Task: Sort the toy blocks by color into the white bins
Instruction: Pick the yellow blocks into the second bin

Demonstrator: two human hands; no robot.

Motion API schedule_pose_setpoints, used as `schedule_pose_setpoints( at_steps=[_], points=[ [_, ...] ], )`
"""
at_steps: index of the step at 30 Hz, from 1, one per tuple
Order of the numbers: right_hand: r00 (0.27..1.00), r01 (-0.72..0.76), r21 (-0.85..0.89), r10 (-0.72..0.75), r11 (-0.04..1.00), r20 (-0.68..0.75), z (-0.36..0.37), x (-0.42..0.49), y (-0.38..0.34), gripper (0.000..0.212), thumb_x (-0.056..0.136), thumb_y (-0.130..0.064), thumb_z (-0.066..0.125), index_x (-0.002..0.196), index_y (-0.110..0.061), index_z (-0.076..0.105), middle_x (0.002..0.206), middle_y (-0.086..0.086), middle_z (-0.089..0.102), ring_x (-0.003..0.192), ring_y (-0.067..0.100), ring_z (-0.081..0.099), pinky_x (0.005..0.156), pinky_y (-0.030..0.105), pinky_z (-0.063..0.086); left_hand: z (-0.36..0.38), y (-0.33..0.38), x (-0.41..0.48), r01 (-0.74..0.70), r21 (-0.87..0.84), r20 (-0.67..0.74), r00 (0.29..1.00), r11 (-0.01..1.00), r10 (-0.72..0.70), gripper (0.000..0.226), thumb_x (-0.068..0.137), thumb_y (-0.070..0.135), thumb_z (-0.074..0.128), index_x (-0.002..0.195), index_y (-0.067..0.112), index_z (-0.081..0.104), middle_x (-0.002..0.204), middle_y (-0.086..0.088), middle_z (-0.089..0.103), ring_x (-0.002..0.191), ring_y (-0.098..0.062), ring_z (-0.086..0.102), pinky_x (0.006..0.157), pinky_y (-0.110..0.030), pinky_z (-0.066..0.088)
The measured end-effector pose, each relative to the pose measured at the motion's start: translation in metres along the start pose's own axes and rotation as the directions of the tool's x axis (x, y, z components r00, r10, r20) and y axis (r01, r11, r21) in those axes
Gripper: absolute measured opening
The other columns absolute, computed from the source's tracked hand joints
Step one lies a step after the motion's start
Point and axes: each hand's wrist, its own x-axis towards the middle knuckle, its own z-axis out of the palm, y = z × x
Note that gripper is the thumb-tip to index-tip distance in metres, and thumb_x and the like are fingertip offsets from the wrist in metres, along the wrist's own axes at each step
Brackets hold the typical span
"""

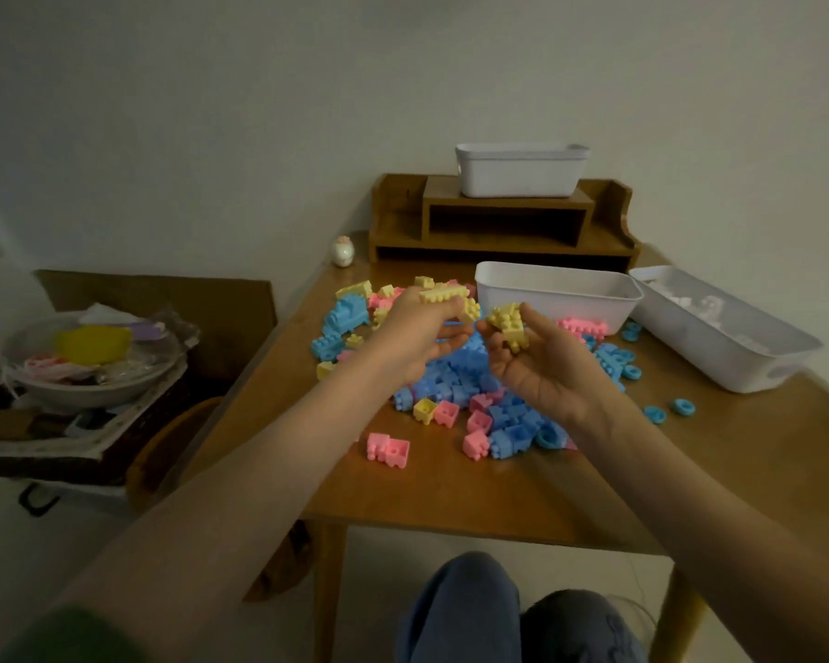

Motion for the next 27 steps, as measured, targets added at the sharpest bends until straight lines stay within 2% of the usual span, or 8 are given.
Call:
schedule_pose_setpoints(
  at_steps=[4, 7, 10, 12, 17, 21, 24, 27],
  points=[
    [0.996, 0.057, -0.019, -0.058, 0.998, -0.07, -0.004, 0.012, -0.029, 0.027, 0.097, -0.026, 0.045, 0.102, -0.001, 0.052, 0.088, 0.014, 0.059, 0.061, 0.011, 0.056, 0.052, 0.016, 0.051, 0.03, 0.002, 0.035, -0.165, 0.275, -0.017, 0.984, 0.947, 0.176, 0.012, 0.095, 0.014, 0.054, 0.1, 0.014, 0.043, 0.101, -0.013, 0.06, 0.079, -0.019, 0.065, 0.071, -0.031, 0.057],
    [0.968, 0.161, -0.309, -0.21, 0.937, -0.134, -0.01, 0.026, -0.061, 0.021, 0.097, -0.025, 0.046, 0.099, -0.006, 0.054, 0.088, 0.01, 0.058, 0.064, 0.011, 0.053, 0.058, 0.017, 0.046, 0.052, 0.013, 0.065, -0.296, 0.51, 0.031, 0.944, 0.807, 0.327, 0.014, 0.095, 0.018, 0.054, 0.101, 0.015, 0.042, 0.095, -0.007, 0.061, 0.079, -0.019, 0.065, 0.074, -0.037, 0.057],
    [0.887, 0.133, -0.755, -0.417, 0.643, -0.199, -0.022, 0.044, -0.085, 0.031, 0.094, -0.03, 0.052, 0.115, -0.007, 0.053, 0.1, 0.012, 0.058, 0.076, 0.015, 0.054, 0.065, 0.021, 0.045, 0.068, 0.019, 0.094, -0.357, 0.683, 0.105, 0.911, 0.637, 0.398, 0.016, 0.094, 0.02, 0.053, 0.106, 0.015, 0.043, 0.102, -0.006, 0.059, 0.088, -0.021, 0.063, 0.075, -0.038, 0.054],
    [0.821, 0.07, -0.893, -0.534, 0.445, -0.202, -0.031, 0.06, -0.097, 0.034, 0.093, -0.035, 0.054, 0.116, -0.011, 0.05, 0.102, 0.011, 0.057, 0.079, 0.014, 0.056, 0.063, 0.02, 0.045, 0.076, 0.019, 0.112, -0.383, 0.748, 0.16, 0.897, 0.543, 0.413, 0.018, 0.096, 0.021, 0.052, 0.109, 0.014, 0.042, 0.102, -0.004, 0.057, 0.087, -0.018, 0.059, 0.065, -0.03, 0.047],
    [0.756, 0.028, -1.0, -0.654, 0.005, 0.018, -0.049, 0.099, -0.117, 0.027, 0.093, -0.034, 0.053, 0.11, -0.013, 0.05, 0.097, 0.004, 0.058, 0.085, 0.016, 0.056, 0.065, 0.023, 0.041, 0.088, 0.009, 0.148, -0.468, 0.849, 0.325, 0.829, 0.245, 0.455, 0.019, 0.098, 0.02, 0.047, 0.113, 0.01, 0.042, 0.099, -0.008, 0.058, 0.082, -0.021, 0.057, 0.061, -0.031, 0.043],
    [0.815, -0.083, -0.958, -0.572, -0.275, 0.094, -0.066, 0.122, -0.122, 0.031, 0.093, -0.031, 0.053, 0.117, -0.012, 0.052, 0.114, 0.007, 0.056, 0.093, 0.018, 0.053, 0.075, 0.026, 0.039, 0.089, -0.001, 0.165, -0.384, 0.918, 0.357, 0.909, 0.101, 0.217, 0.03, 0.096, 0.031, 0.048, 0.118, 0.011, 0.044, 0.107, -0.008, 0.06, 0.083, -0.023, 0.056, 0.061, -0.033, 0.041],
    [0.812, -0.119, -0.917, -0.569, -0.38, 0.131, -0.073, 0.126, -0.12, 0.042, 0.096, -0.031, 0.046, 0.134, -0.014, 0.042, 0.133, 0.012, 0.048, 0.113, 0.028, 0.051, 0.088, 0.033, 0.041, 0.082, -0.003, 0.168, -0.347, 0.929, 0.342, 0.938, 0.128, 0.064, 0.053, 0.095, 0.05, 0.042, 0.133, 0.013, 0.039, 0.12, -0.009, 0.057, 0.099, -0.025, 0.057, 0.073, -0.035, 0.046],
    [0.773, -0.115, -0.911, -0.612, -0.397, 0.169, -0.067, 0.119, -0.117, 0.041, 0.097, -0.033, 0.043, 0.135, -0.016, 0.043, 0.134, 0.011, 0.048, 0.115, 0.028, 0.051, 0.094, 0.04, 0.043, 0.073, 0.005, 0.158, -0.384, 0.894, 0.366, 0.923, 0.229, 0.12, 0.042, 0.099, 0.041, 0.039, 0.132, 0.016, 0.043, 0.126, -0.008, 0.055, 0.106, -0.022, 0.055, 0.088, -0.039, 0.048]
  ],
)
